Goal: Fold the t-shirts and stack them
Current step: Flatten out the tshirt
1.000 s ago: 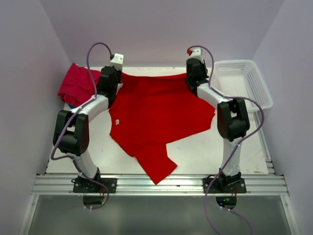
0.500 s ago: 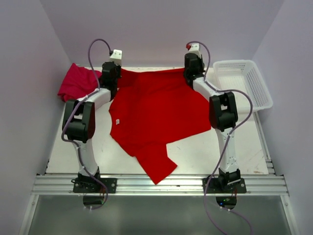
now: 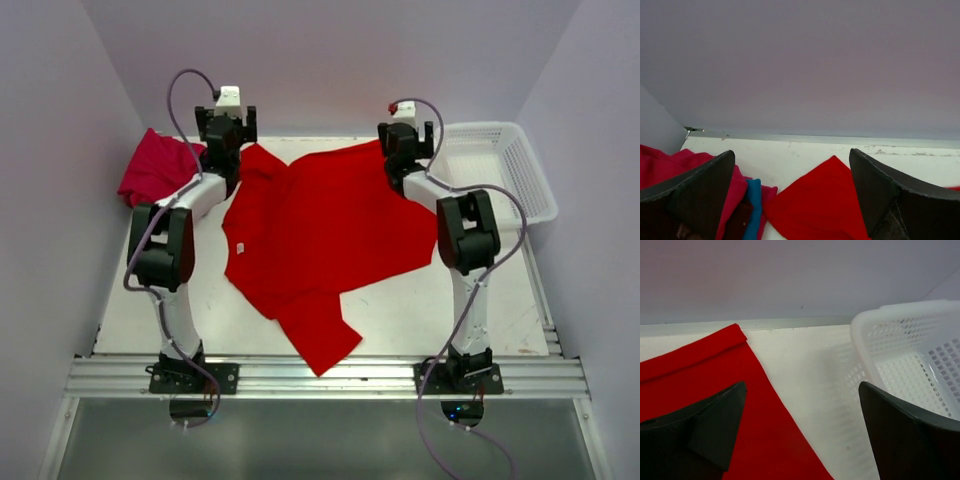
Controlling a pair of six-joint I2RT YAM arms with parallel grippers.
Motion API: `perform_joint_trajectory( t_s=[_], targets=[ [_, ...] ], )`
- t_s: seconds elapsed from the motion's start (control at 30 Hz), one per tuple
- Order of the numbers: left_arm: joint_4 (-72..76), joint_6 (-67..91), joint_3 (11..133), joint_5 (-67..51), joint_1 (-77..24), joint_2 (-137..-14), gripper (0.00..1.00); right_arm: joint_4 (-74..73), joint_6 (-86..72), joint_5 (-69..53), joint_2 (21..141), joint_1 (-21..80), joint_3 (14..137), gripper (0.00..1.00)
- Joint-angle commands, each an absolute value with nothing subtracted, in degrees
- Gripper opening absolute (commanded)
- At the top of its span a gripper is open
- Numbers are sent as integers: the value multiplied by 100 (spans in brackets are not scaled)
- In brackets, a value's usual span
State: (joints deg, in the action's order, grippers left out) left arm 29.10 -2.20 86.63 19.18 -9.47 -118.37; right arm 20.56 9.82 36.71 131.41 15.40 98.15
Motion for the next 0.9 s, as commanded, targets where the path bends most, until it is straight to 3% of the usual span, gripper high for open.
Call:
perform_joint_trajectory(
  t_s=[0.0,0.03,0.07,0.1,0.13,0.17,0.2,0.3,0.5,0.7,0.87],
  targets=[
    [3481,-62,7965,1653,-1317,-10496,100,3103,607,3586,11421,1678,9011,99],
    [3472,-96,7711,1330,-1571,-10303,100,3024,554,3577,11234,1714,8635,99],
    [3419,-79,7299,1240,-1695,-9979,82,2893,414,3577,11041,1740,8474,99],
    [3201,-53,7112,1265,-1835,-9828,66,2544,352,3508,10882,1801,8316,88],
    [3060,435,6945,1074,-2063,-9704,46,2279,256,3167,10559,1802,8175,67],
    [2893,640,6656,933,-2126,-9538,3,1989,-285,3251,10425,1802,7974,19],
    [2483,833,6549,827,-2179,-9475,0,1081,-664,3469,10319,1810,7946,0],
    [1848,1388,6066,388,-2390,-9256,0,-688,-1379,3428,10038,1845,7946,0],
    [1145,1546,5116,211,-3391,-8842,0,-1910,-1923,3716,9194,1951,6759,0],
    [597,1845,4896,-18,-4297,-8781,0,-4198,-3497,5499,9193,2092,6908,0],
    [756,2092,4641,176,-4632,-8403,0,-4587,-4111,5766,9562,2136,6697,0]
  ],
)
